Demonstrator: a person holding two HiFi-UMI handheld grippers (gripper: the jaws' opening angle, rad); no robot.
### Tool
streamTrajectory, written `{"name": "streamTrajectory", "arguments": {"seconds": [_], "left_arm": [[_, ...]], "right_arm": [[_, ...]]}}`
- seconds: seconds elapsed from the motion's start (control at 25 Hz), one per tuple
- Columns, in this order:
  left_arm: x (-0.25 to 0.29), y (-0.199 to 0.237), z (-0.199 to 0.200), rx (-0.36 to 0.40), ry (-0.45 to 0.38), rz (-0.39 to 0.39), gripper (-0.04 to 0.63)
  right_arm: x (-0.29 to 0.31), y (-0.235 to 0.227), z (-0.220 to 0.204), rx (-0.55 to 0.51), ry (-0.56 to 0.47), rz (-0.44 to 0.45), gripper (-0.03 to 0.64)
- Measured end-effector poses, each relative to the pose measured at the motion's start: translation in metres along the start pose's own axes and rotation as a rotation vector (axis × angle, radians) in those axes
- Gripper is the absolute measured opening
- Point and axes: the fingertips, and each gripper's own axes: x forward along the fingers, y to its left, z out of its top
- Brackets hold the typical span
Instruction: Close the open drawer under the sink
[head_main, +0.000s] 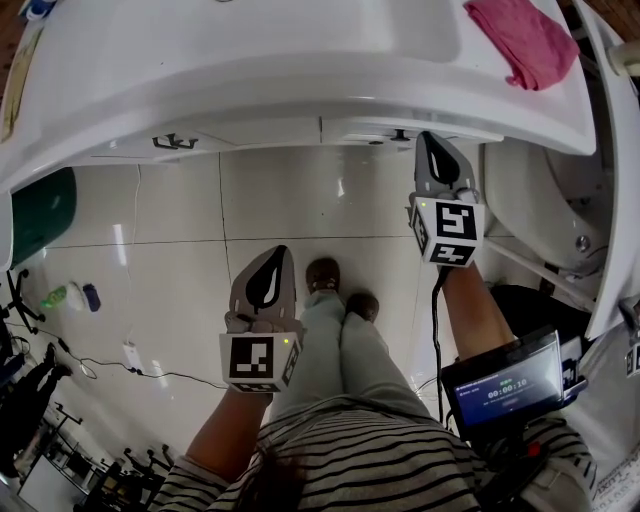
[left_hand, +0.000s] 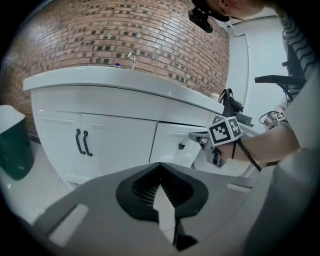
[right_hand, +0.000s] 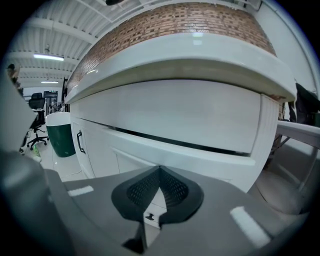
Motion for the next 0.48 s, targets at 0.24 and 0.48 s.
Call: {"name": "streamTrajectory", "arguments": {"seconds": [0.24,0.48], "left_arm": [[-0.0054,0.0061,-0.0013,-0.012,0.002,0.02,0.015],[-0.0077,0.0082,0.0004,-0.009,-0.004,0.023,0.015]], "right_arm": [[0.0073,-0.0036,0.0039,0.009,0.001,-0.006,-0.002],[0.0077,-0.0044,0.0047,0.009,0.0,-0.009,-0.002]]}}
